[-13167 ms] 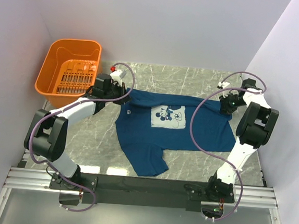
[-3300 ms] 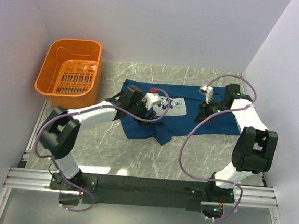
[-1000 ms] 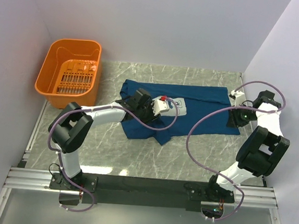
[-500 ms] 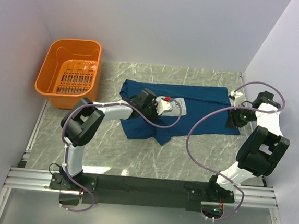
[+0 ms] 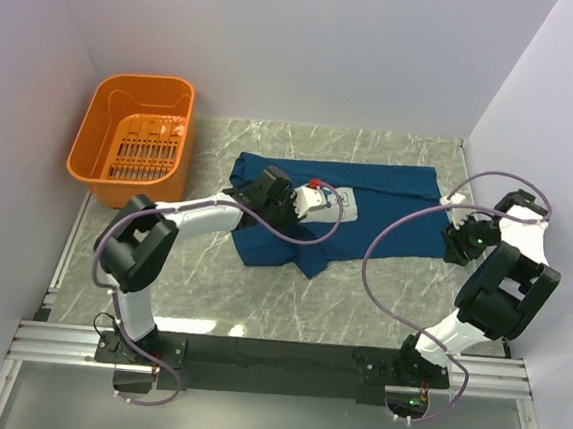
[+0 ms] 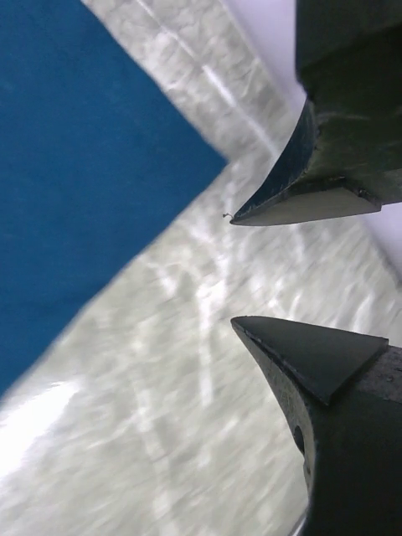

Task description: Fold and stack the t-shirts

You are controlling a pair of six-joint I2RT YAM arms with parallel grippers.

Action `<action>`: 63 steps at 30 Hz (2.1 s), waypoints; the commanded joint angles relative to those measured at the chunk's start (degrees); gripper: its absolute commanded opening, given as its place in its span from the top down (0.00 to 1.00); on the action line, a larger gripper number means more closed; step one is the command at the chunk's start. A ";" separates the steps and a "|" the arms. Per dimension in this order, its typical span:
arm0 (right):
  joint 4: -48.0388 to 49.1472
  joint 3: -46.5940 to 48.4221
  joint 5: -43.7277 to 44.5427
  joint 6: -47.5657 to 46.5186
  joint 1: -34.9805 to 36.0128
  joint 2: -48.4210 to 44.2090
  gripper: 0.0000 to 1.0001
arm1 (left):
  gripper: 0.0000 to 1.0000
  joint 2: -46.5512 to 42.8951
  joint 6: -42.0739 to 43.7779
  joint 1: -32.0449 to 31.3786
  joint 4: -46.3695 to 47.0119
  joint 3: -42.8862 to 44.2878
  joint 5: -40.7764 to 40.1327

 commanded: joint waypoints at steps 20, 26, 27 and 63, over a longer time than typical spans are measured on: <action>10.42 1.19 11.50 -15.10 0.17 9.56 0.46 | 0.99 -14.26 -10.02 -0.09 3.47 -8.35 1.38; 14.63 -1.18 16.33 -15.45 0.26 10.61 0.49 | 0.99 -14.70 -11.51 -0.09 2.50 -8.88 1.20; 15.25 -1.62 16.42 -15.62 0.26 10.44 0.49 | 0.99 -14.96 -11.78 -0.09 2.59 -9.05 1.11; 13.87 4.07 11.51 -5.00 3.17 11.05 1.00 | 0.99 -20.85 -17.49 0.52 4.51 -13.36 -2.93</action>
